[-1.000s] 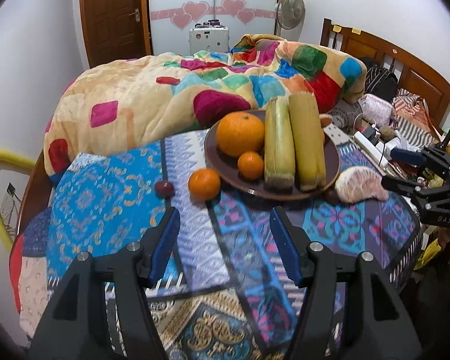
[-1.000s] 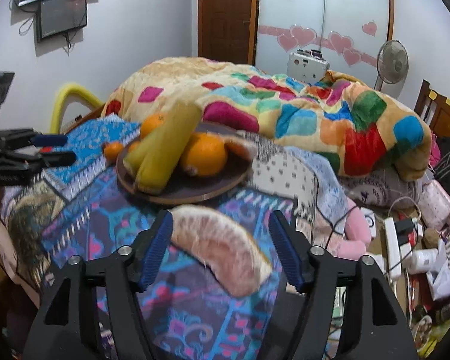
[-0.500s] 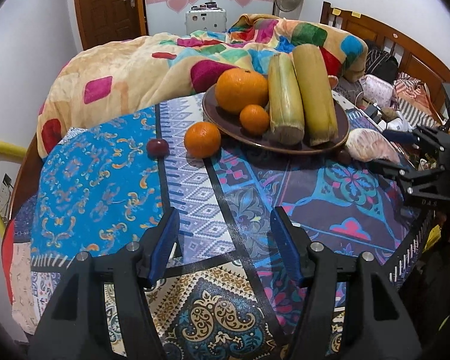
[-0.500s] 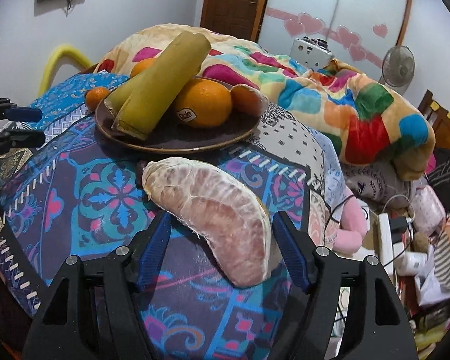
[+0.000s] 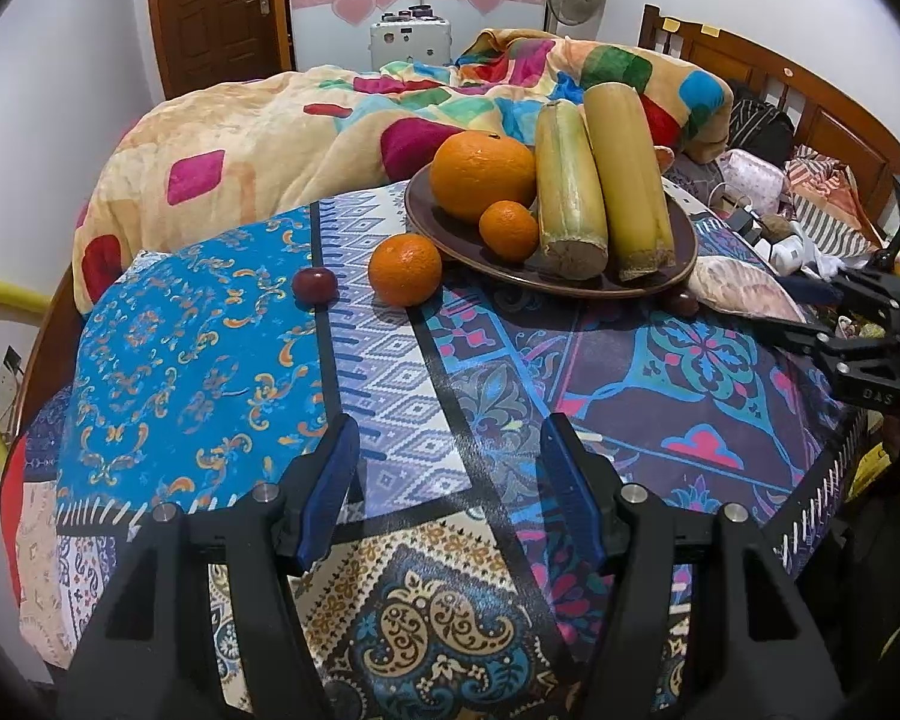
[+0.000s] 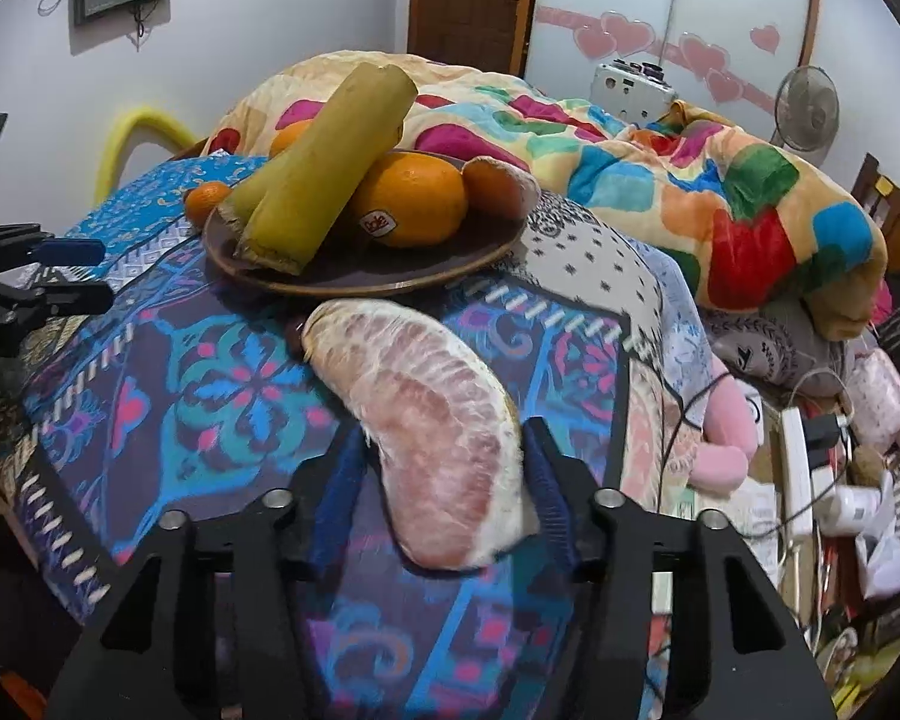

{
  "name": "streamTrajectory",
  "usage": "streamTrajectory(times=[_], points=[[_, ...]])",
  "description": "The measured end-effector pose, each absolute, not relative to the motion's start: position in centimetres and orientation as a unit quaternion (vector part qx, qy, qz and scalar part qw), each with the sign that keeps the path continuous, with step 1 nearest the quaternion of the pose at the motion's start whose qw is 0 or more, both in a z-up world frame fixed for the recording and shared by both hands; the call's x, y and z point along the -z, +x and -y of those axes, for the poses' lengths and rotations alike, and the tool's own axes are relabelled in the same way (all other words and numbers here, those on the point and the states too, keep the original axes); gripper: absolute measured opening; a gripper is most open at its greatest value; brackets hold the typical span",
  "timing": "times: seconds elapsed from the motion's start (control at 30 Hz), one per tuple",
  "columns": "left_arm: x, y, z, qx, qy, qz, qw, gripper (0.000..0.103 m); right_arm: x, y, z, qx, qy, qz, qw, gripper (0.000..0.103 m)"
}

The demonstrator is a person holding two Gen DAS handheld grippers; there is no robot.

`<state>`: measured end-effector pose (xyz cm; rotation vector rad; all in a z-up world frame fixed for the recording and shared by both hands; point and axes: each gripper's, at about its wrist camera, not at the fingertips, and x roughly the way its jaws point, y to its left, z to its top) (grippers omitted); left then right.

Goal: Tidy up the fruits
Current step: 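Move the right tool to the other pomelo segment and grasp it, then lift the pomelo segment with the right tool while the left tool grasps the small mandarin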

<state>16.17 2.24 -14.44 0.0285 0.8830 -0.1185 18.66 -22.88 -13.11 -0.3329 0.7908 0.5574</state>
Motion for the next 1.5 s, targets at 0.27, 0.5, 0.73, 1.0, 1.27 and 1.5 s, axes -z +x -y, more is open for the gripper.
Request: streamTrajectory(times=[0.27,0.5,0.73,1.0,1.27,1.5], points=[[14.6,15.7,-2.4,0.057,0.014,-0.428,0.902,0.063,12.9,17.0,22.9,-0.275,-0.167,-0.382,0.866,0.047],[14.8,16.0,-3.0,0.051,0.010,-0.430,0.901,0.063,13.5,19.1,22.4,-0.302,-0.139,-0.387,0.860,0.052],[14.1,17.2,-3.6,0.045,0.006,-0.427,0.903,0.063,12.9,18.1,22.8,-0.288,-0.119,-0.370,0.875,0.047],[12.6,20.5,-2.8,0.054,0.016,-0.412,0.909,0.054,9.4,18.7,23.9,-0.269,-0.089,-0.326,0.902,0.047],[13.5,23.6,-2.6,0.046,0.034,-0.425,0.903,0.049,8.1,21.1,23.4,-0.254,-0.073,-0.303,0.916,0.047],[14.9,25.0,-2.9,0.046,0.035,-0.444,0.894,0.040,8.1,23.2,22.1,-0.246,-0.074,-0.302,0.918,0.047]])
